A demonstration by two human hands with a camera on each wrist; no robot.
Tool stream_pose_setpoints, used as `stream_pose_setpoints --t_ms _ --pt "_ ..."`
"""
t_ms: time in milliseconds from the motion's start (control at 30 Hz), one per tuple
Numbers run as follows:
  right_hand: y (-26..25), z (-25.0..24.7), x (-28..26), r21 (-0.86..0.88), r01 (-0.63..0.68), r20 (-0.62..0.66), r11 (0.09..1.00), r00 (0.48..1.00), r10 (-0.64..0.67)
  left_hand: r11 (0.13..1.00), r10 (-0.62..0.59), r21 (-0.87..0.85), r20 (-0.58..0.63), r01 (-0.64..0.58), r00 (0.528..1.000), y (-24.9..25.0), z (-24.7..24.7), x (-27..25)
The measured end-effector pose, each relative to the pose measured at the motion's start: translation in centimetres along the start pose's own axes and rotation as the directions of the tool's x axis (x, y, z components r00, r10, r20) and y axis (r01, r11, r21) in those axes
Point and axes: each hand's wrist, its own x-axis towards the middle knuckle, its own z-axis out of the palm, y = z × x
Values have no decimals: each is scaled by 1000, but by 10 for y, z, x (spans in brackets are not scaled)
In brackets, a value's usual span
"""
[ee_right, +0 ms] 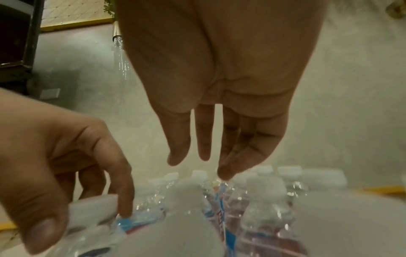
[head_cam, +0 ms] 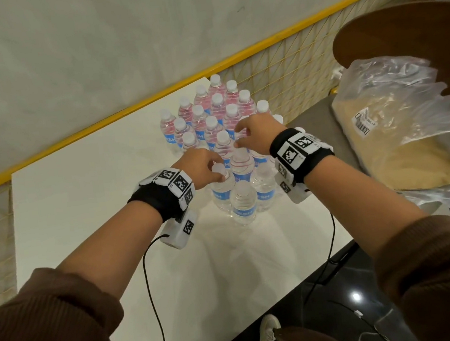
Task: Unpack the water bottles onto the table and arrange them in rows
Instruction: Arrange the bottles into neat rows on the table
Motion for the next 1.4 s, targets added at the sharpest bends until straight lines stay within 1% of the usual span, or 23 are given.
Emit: stream_pose_setpoints --t_ms 100,133,300,400,467,533,567,600,633,700,767,833,900,967,1033,1100,1167,1200,1267,1333,1400 --pt "-5 -1 1 -140 8 132 990 991 10 1000 0 -12 7 0 1000 0 0 1" --pt "-6 1 1 -165 19 157 986 988 7 1000 3 -8 13 -3 1000 0 -1 1" --pt "-10 6 4 -217 68 182 974 983 -28 1000 10 -6 25 -10 1000 0 -3 4" --pt "-10 6 6 -236 66 207 970 978 -17 1000 9 -7 36 -9 999 -1 -2 7" --pt "-7 2 6 -181 34 160 983 987 -5 1000 12 -11 41 -12 999 -3 -2 8" --pt "0 -9 8 -101 -33 15 994 999 34 1000 16 -16 35 -16 999 -5 -2 8" --pt "4 -14 9 -92 -72 -53 993 996 67 1000 21 -12 34 -20 999 -6 -2 7" --pt "8 -17 11 -112 -114 -83 987 991 105 1000 26 -6 36 -26 999 -7 -1 8" --pt "12 -19 12 -150 -154 -73 977 987 145 1000 29 3 41 -29 999 -8 0 8" --pt "15 -17 12 -226 -194 5 954 980 201 999 30 21 54 -31 998 -9 0 10" --pt "18 -14 12 -264 -174 59 948 979 196 998 20 55 70 -24 997 -8 0 11" --pt "20 -14 13 -263 -159 67 952 981 182 995 10 103 72 -17 997 -5 -1 13" --pt "21 -14 14 -265 -147 78 953 982 174 989 16 146 34 -21 999 0 -2 15" --pt "20 -15 15 -290 -143 104 946 978 180 987 43 159 -29 -38 999 9 -4 19" --pt "20 -19 15 -270 -153 77 951 981 179 986 79 150 -69 -68 994 19 -7 23" --pt "25 -29 17 -208 -204 -14 956 978 206 983 111 153 -62 -101 992 27 -9 29" --pt "34 -40 23 -166 -278 -95 946 959 266 978 125 174 -43 -116 991 33 -10 33" --pt "40 -43 27 -172 -318 -102 932 947 304 977 121 181 -34 -113 992 34 -10 34" --pt "49 -44 30 -225 -350 -63 909 936 345 977 109 187 -29 -101 994 35 -8 36" --pt "52 -41 31 -291 -331 -7 898 939 344 976 105 192 -25 -98 994 35 -7 36" --pt "55 -36 35 -343 -315 18 885 940 341 976 109 193 -9 -105 994 34 -7 36"
